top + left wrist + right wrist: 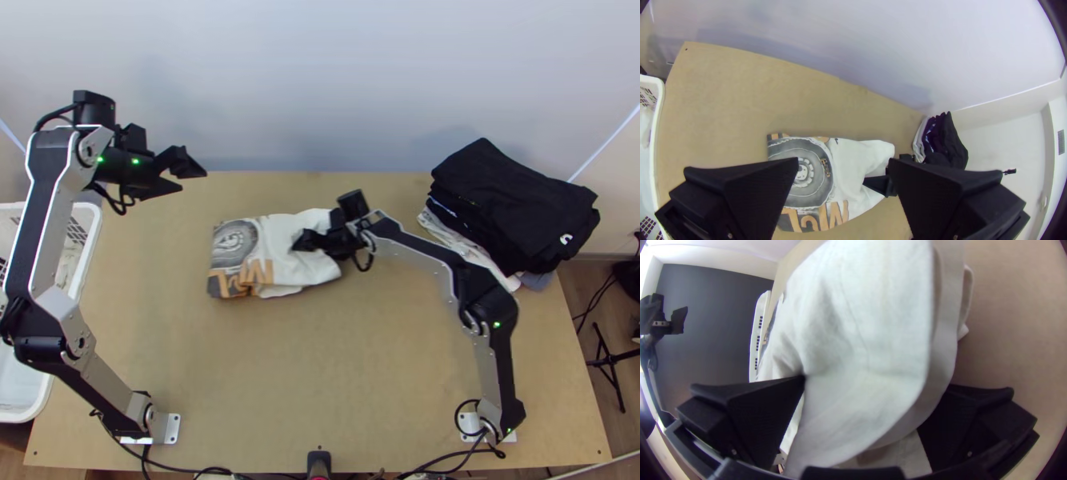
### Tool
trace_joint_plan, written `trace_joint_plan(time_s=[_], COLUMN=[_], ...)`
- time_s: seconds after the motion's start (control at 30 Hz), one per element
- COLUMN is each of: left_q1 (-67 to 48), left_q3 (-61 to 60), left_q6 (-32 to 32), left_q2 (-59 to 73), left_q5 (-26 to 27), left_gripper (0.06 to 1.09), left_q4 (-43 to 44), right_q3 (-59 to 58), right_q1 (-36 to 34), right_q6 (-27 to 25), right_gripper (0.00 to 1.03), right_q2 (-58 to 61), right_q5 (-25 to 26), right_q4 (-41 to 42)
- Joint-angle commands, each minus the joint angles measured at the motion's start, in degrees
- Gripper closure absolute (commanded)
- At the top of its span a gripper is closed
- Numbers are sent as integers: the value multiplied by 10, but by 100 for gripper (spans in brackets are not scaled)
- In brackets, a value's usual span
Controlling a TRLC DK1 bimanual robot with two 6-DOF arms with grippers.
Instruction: Fold the t-shirt
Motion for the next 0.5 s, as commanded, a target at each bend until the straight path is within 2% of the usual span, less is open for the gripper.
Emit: trace_joint_plan(time_s=[0.0,0.03,0.07,0.13,0.47], left_q1=[29,31,31,32,35], left_q3=[-24,-24,-25,-26,-27], left_q6=[18,18,18,20,21], left_q2=[-19,-19,-19,-19,-18], left_q5=[0,0,0,1,7], left_gripper=[10,10,10,10,10], left_q4=[-6,-6,-6,-6,-2], right_q3=[57,54,51,42,21], right_q1=[23,19,15,3,-72], right_q6=[11,11,13,16,14], right_gripper=[9,21,42,101,100], right_q2=[40,33,24,-2,-214], right_q5=[-3,-10,-13,-12,-30], right_q4=[-6,-8,-8,-9,-22])
